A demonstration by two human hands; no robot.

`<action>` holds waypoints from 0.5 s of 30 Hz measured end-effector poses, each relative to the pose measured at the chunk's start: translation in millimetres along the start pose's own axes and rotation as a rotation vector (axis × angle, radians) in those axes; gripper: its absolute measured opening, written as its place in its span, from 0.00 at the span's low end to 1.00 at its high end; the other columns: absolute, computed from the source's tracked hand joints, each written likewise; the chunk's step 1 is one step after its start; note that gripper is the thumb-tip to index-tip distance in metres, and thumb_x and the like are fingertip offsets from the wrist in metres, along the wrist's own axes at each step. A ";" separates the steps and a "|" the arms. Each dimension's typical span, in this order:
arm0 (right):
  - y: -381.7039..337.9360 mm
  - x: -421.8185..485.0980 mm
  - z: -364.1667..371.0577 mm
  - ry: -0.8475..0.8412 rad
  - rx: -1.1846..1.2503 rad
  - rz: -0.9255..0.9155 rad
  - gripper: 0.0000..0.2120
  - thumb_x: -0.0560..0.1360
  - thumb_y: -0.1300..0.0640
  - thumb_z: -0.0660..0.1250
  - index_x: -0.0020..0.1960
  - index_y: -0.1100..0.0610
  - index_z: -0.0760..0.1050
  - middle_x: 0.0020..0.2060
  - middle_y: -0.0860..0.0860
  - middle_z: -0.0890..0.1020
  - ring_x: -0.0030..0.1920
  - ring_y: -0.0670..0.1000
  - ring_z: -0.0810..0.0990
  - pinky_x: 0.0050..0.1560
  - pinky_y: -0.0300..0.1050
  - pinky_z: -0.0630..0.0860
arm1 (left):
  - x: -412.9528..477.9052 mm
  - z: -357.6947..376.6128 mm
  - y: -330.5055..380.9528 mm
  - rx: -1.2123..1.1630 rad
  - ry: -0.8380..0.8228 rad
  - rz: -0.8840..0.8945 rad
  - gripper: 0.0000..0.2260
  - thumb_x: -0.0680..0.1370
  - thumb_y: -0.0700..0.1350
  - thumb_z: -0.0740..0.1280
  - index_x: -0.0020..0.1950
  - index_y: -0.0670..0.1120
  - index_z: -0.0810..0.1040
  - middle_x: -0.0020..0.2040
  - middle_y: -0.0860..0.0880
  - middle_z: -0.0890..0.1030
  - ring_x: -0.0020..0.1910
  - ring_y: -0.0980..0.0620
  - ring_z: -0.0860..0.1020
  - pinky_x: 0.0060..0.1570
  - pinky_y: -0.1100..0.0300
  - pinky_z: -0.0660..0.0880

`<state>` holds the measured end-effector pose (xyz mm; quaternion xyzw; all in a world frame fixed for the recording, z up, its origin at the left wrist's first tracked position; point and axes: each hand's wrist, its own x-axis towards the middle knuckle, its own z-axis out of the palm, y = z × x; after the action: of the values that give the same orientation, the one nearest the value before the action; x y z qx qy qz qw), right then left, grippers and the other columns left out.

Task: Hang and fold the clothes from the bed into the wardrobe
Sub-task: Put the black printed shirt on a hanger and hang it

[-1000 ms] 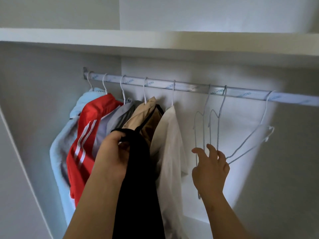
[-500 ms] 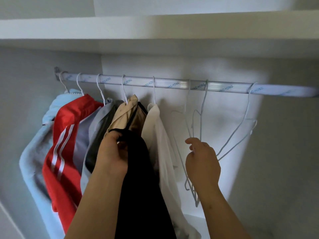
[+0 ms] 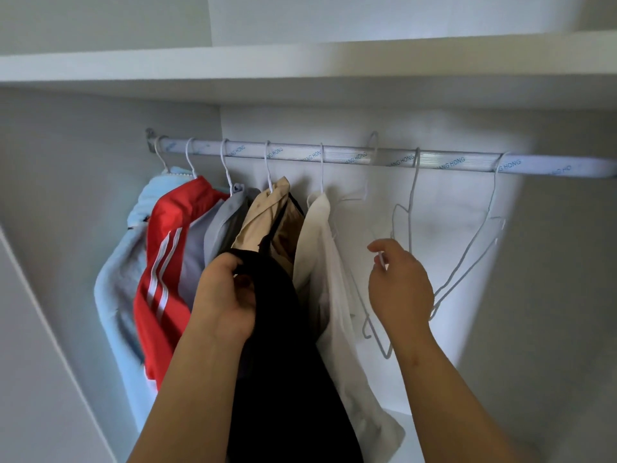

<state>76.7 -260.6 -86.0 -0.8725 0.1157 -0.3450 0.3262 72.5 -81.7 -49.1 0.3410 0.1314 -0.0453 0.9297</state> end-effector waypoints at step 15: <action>-43.0 -119.9 -6.4 0.046 0.235 0.125 0.12 0.78 0.61 0.59 0.54 0.47 0.76 0.46 0.42 0.76 0.39 0.45 0.77 0.41 0.35 0.69 | -63.9 -72.3 29.4 0.111 0.041 0.022 0.10 0.76 0.36 0.57 0.38 0.43 0.73 0.23 0.49 0.77 0.21 0.55 0.76 0.25 0.65 0.74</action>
<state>-16.9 -179.9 -117.7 -0.8111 0.1362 -0.3551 0.4445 0.7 -13.0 -66.2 0.3944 0.1440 -0.0351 0.9069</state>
